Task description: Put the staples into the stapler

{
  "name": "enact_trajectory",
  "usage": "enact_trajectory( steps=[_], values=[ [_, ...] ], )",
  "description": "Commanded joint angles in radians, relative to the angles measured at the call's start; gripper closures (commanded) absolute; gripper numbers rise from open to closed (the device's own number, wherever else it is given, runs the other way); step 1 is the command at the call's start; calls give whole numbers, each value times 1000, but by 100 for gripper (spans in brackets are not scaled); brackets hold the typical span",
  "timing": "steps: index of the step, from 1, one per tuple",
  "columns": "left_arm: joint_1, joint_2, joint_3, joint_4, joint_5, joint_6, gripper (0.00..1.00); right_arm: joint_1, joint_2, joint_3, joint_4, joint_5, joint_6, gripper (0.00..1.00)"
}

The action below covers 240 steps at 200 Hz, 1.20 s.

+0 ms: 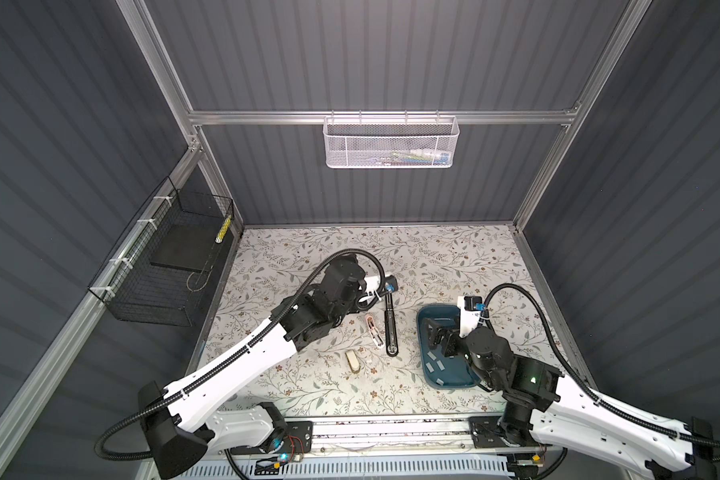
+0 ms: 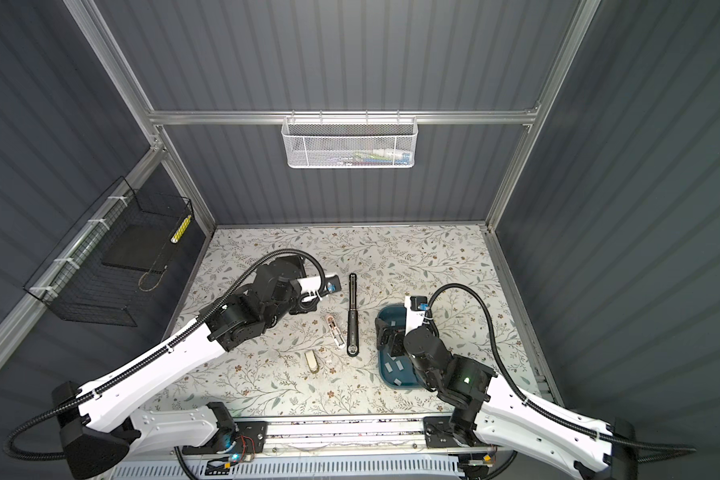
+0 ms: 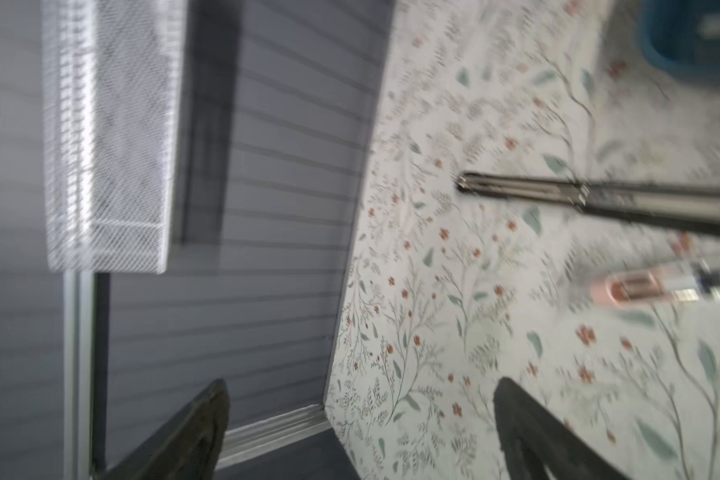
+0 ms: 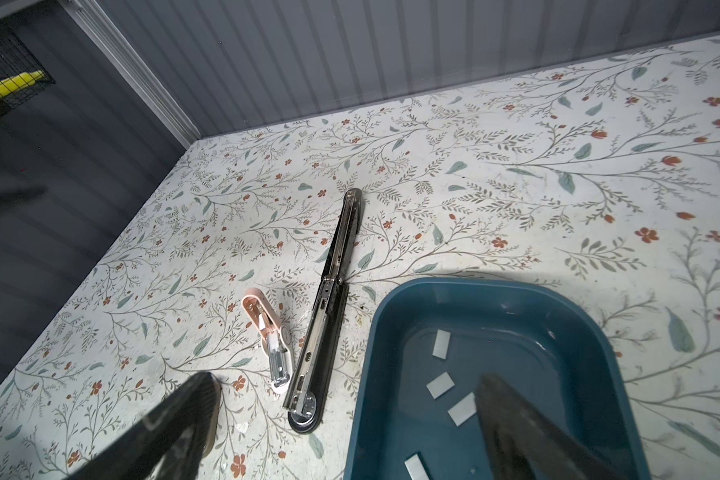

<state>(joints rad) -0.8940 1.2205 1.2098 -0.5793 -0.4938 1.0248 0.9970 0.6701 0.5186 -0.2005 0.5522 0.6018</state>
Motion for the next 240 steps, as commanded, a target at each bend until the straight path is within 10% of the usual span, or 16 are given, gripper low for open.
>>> enact_trajectory(
  steps=[1,132,240],
  values=[
    [-4,-10,-48,-332,99,269,2,-5,-36,-24,-18,46,-3,1],
    [-335,377,-88,-429,49,181,24,-42,-48,-41,-51,113,21,1],
    [-348,435,-142,-418,9,218,31,-61,13,-45,34,31,3,1]
  ],
)
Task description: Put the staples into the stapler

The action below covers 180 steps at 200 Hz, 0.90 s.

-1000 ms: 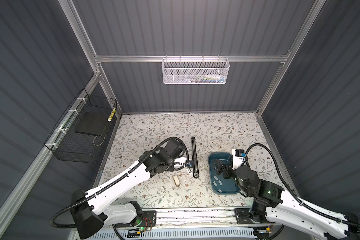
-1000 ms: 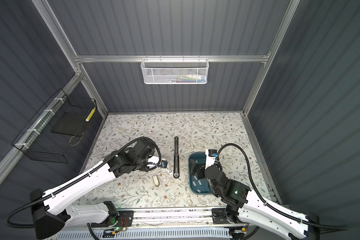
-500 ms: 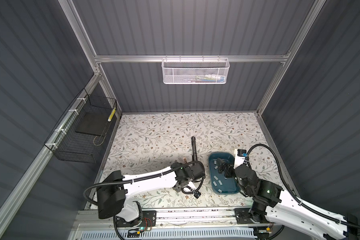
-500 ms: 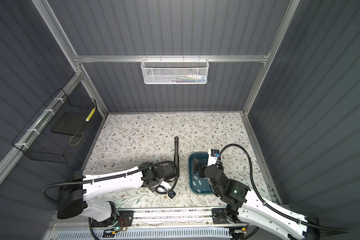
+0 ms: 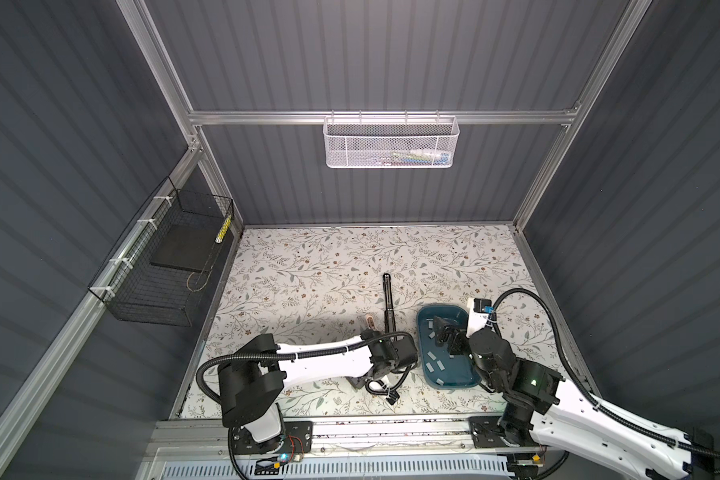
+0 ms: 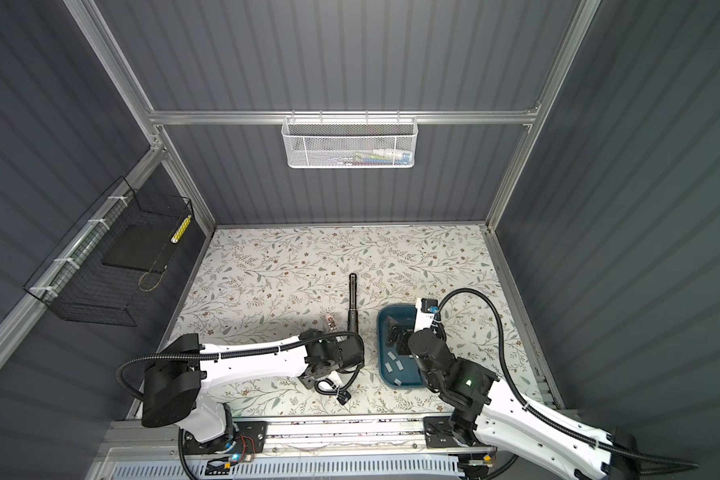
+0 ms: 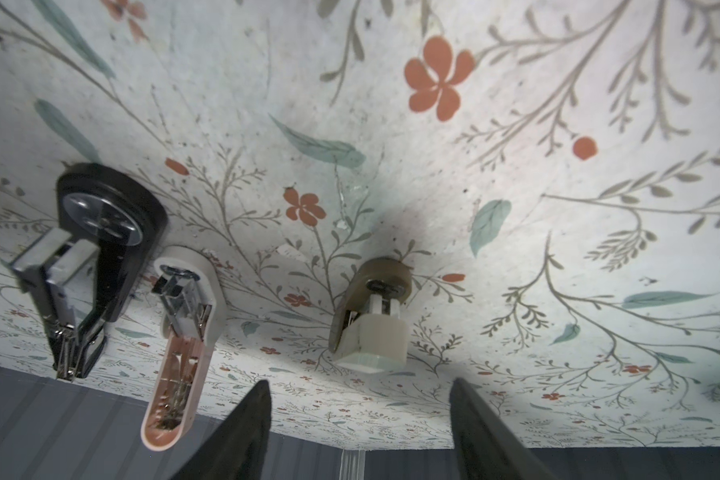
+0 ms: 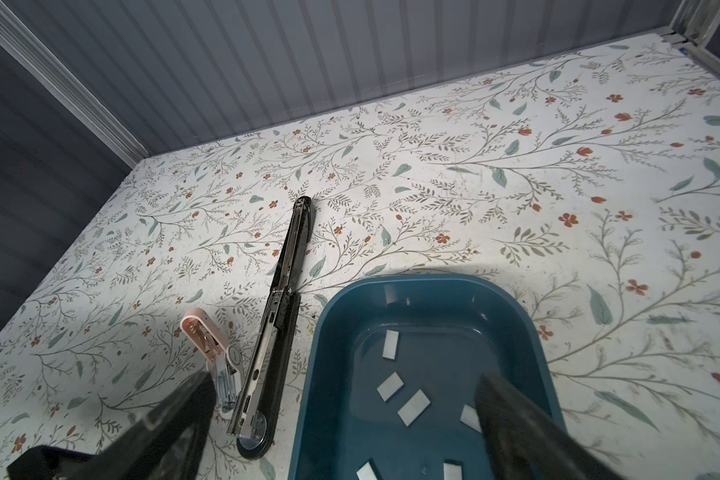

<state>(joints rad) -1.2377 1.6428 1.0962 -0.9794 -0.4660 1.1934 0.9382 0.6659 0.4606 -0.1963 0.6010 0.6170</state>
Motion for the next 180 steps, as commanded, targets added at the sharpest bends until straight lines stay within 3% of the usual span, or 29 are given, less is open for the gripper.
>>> enact_trajectory(
  steps=[1,93,147,180],
  values=[
    [-5,14,-28,-14,-20,49,31,-3,18,13,30,-18,-13,1],
    [-5,89,-12,5,-46,50,35,-3,40,11,54,-30,-9,1],
    [-5,133,-2,13,-87,52,49,-4,41,10,48,-25,-10,1],
    [-5,139,-10,29,-98,60,52,-6,36,12,38,-18,-3,1]
  ],
)
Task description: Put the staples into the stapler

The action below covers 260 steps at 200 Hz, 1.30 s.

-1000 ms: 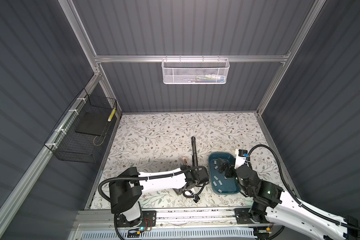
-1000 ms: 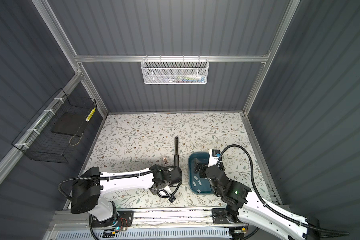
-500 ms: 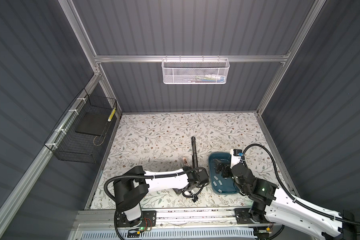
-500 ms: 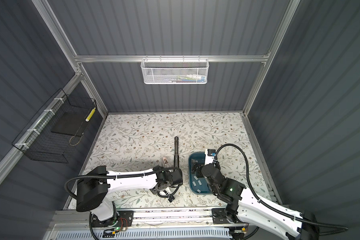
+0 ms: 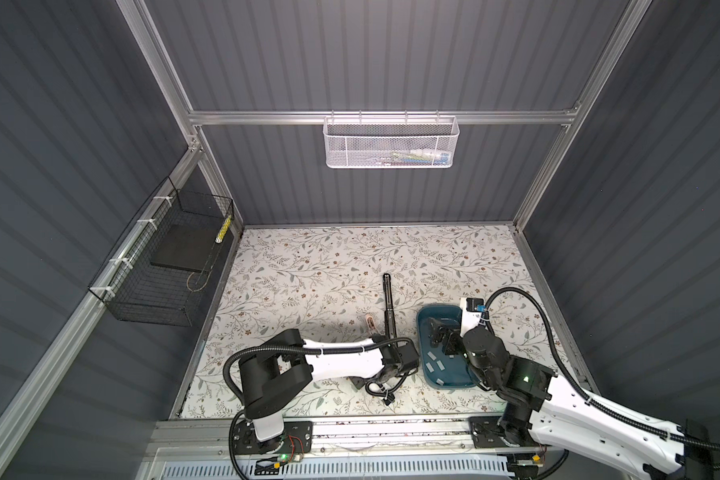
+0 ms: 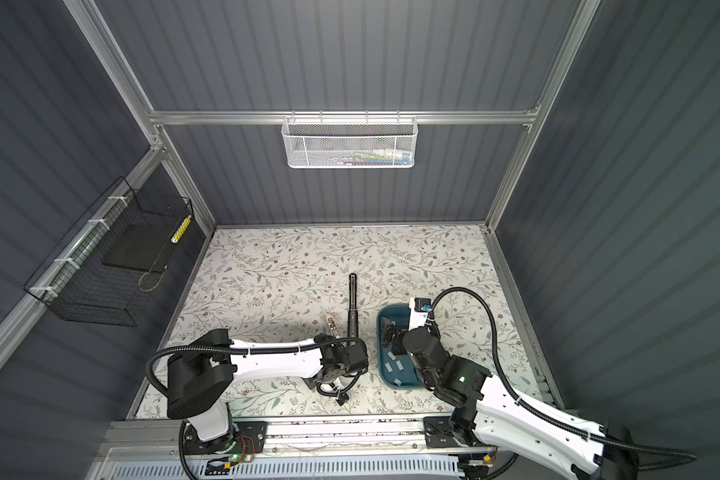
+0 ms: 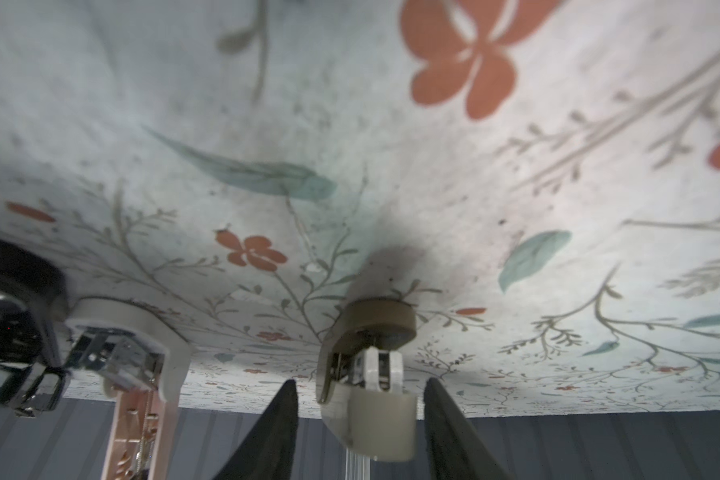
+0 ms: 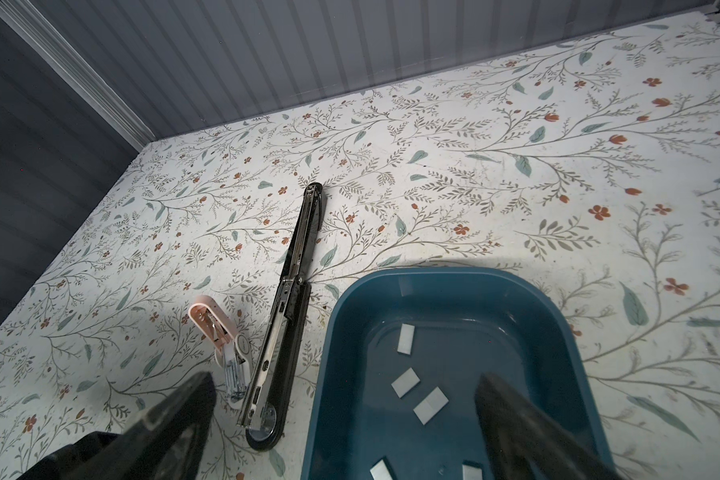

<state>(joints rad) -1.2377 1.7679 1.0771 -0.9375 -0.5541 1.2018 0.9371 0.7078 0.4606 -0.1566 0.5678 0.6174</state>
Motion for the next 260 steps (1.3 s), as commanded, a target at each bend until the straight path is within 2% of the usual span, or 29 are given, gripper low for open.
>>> enact_trajectory(
  steps=[1,40,180,190,238,260],
  values=[
    [-5,14,9,-13,-9,52,52,-4,-7,12,-1,14,-4,1],
    [-5,20,10,-5,-11,57,57,-6,-8,7,11,6,-6,1],
    [-5,20,-28,17,-24,75,56,-12,21,23,-7,-2,7,1],
    [-3,21,-26,16,-24,74,61,-12,22,25,-9,0,8,1],
    [0,-24,-25,-4,-28,73,100,-15,35,47,-58,12,13,1],
    [0,-100,-31,5,-4,60,100,-17,30,52,-70,15,13,1]
  ],
)
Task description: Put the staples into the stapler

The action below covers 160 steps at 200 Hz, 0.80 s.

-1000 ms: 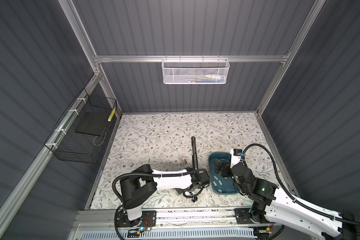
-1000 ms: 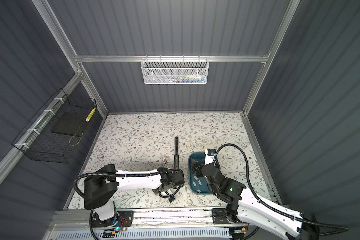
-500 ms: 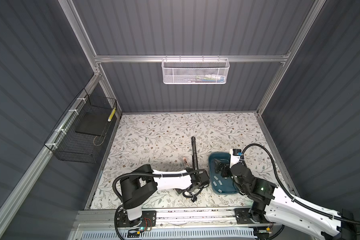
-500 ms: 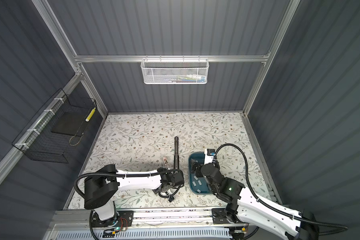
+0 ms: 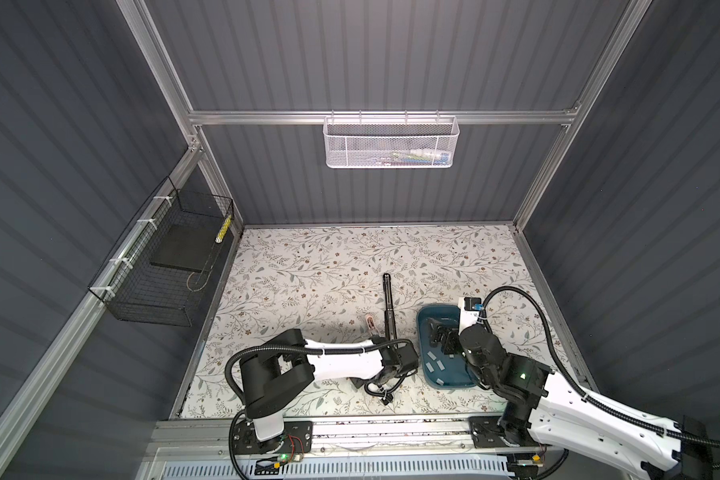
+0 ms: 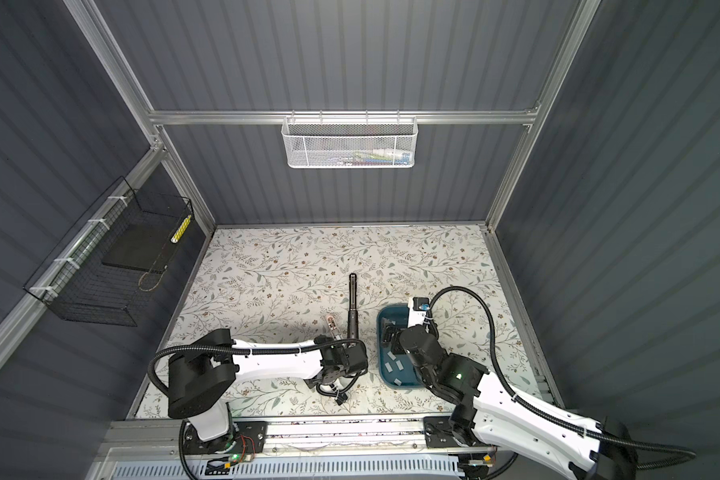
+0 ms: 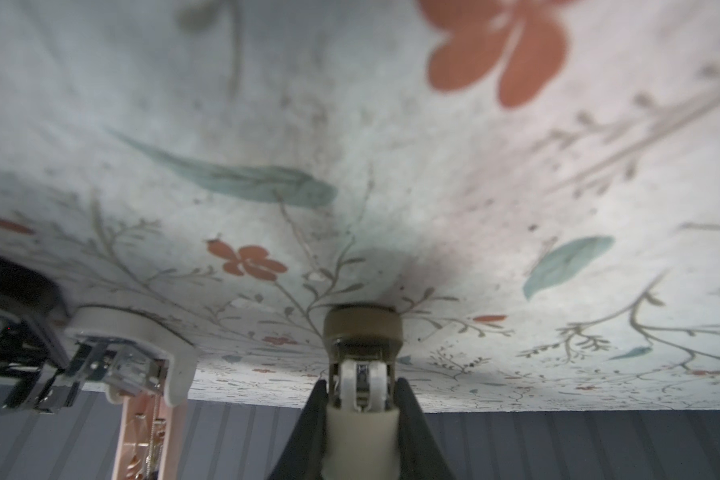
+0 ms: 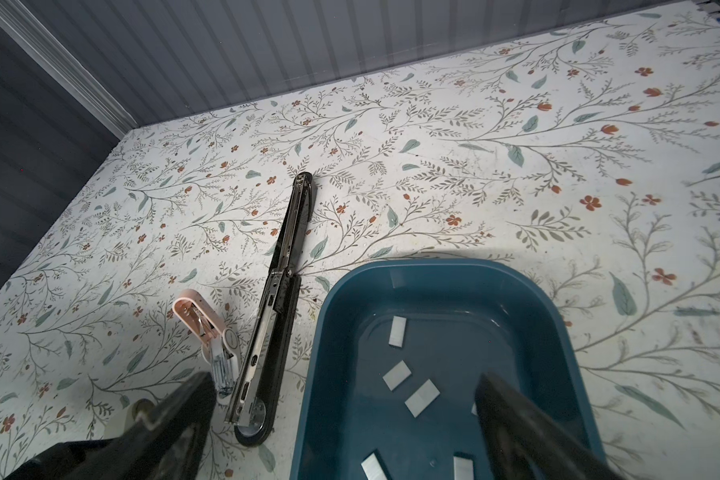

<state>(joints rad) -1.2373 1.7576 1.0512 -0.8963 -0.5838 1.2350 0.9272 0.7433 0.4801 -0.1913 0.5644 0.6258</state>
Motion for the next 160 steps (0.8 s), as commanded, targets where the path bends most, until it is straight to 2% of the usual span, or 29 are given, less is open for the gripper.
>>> enact_trajectory(
  steps=[1,50,74,102,121,145,160],
  values=[
    [0,-95,-4,-35,28,25,100,-7,-6,32,-36,18,5,1],
    [1,-249,146,-29,86,-125,100,-8,-60,-15,24,31,53,1],
    [9,-268,292,-53,87,-276,100,-17,-96,-15,-8,37,124,1],
    [35,-291,464,12,103,-492,100,-18,-117,6,-52,-14,85,1],
    [51,-343,487,140,107,-669,100,-18,-142,-8,-49,-15,74,1],
    [145,-398,459,261,284,-904,100,-18,-168,-27,-28,-30,65,1],
    [192,-431,377,366,314,-1017,100,-18,-175,-34,-19,-44,61,1]
  ],
)
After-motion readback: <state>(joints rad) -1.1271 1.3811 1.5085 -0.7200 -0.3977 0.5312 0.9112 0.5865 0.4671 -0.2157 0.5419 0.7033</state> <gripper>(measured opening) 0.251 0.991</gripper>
